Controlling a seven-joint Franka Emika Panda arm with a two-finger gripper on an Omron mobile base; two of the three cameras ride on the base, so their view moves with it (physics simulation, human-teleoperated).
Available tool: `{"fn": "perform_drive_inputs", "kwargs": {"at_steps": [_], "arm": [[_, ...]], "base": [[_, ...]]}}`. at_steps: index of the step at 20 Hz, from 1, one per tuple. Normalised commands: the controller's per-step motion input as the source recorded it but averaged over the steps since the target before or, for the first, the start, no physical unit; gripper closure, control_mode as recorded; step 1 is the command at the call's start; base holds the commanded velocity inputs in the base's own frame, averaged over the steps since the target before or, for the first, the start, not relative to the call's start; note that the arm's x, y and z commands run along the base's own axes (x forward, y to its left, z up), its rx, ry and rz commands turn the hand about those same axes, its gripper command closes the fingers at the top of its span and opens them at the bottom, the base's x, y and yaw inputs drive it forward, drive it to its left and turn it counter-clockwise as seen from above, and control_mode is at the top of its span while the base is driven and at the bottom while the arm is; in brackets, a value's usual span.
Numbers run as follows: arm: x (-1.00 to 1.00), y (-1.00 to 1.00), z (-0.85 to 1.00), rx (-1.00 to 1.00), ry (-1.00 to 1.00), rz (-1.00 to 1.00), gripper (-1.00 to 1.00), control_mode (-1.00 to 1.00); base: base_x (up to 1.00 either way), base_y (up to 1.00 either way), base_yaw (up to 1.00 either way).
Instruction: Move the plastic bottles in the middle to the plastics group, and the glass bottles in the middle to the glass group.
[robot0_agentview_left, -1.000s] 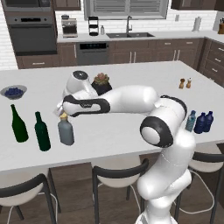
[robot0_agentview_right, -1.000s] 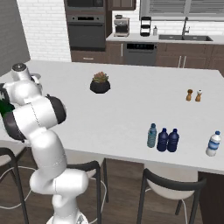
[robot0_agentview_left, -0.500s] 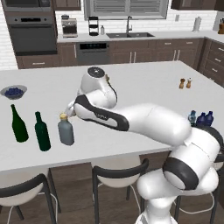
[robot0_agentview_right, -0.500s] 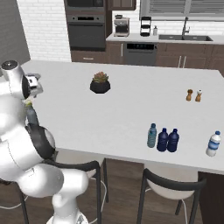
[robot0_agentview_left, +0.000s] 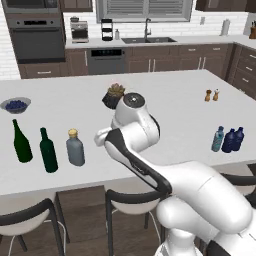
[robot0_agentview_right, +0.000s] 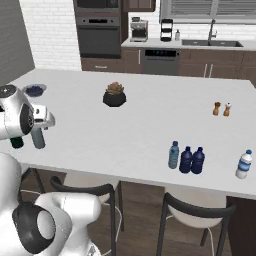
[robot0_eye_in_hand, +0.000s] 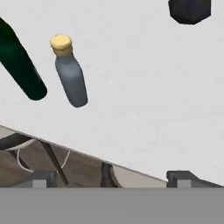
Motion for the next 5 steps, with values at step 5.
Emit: {"fn": "perform_drive_inputs", "kwargs": {"at_steps": [5], "arm": [[-0.09, -0.41, -0.09, 0.0, 0.06, -0.13, -1.0, -1.0]], "base": [[0.0, 0.0, 0.0]]}}
